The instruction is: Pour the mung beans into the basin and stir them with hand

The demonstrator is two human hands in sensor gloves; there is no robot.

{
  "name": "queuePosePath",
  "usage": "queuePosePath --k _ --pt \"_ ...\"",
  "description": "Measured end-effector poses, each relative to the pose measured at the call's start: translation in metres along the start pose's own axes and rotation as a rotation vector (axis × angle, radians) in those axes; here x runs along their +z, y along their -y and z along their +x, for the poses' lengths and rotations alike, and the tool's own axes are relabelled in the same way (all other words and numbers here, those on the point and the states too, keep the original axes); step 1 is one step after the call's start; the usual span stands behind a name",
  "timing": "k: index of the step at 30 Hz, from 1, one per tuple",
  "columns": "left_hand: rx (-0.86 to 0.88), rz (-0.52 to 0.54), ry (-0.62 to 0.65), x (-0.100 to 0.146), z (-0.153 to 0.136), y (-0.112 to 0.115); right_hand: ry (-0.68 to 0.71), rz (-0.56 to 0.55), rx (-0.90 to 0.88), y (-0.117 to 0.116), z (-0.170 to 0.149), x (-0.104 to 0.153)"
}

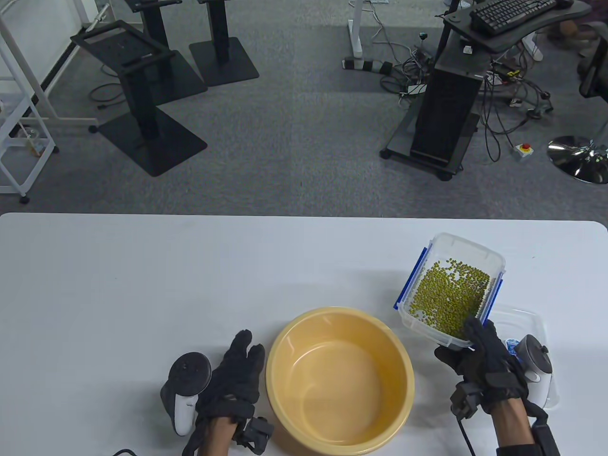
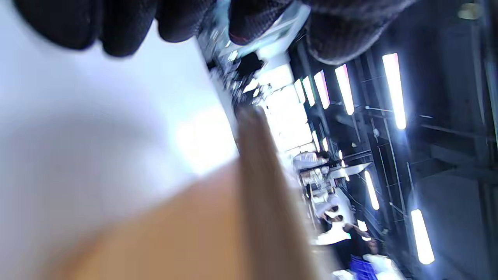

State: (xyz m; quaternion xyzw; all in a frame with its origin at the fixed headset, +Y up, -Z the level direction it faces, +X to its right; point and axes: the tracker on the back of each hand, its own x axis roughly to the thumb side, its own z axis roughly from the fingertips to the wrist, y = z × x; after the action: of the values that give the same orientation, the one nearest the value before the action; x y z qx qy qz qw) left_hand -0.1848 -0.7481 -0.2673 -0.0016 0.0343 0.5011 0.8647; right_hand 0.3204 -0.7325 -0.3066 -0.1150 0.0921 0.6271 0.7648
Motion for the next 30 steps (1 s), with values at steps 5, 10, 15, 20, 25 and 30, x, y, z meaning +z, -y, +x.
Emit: queuePosePath --k 5,10,15,20,25,30 --pt "-0.338 0.081 0.093 0.001 0.007 -0.014 0.062 0.068 0.172 -0.022 0.018 0.011" --pt "-0.365 0.085 0.079 -0.001 0.005 -0.016 0.158 0.068 0.303 -0.059 0.026 0.023" --pt "-0.371 0.065 0.106 0.000 0.008 -0.010 0.326 -0.042 0.603 -0.081 0.028 0.032" --pt "-0.391 0.033 0.110 -0.001 0.009 -0.003 0.533 -0.054 0.760 -0.104 0.031 0.044" --pt "-0.380 0.039 0.102 0.000 0.010 -0.004 0.867 -0.097 0.994 -0.127 0.040 0.068" --pt "-0.384 0.044 0.096 0.000 0.009 -0.004 1.137 -0.089 1.209 -0.145 0.043 0.087"
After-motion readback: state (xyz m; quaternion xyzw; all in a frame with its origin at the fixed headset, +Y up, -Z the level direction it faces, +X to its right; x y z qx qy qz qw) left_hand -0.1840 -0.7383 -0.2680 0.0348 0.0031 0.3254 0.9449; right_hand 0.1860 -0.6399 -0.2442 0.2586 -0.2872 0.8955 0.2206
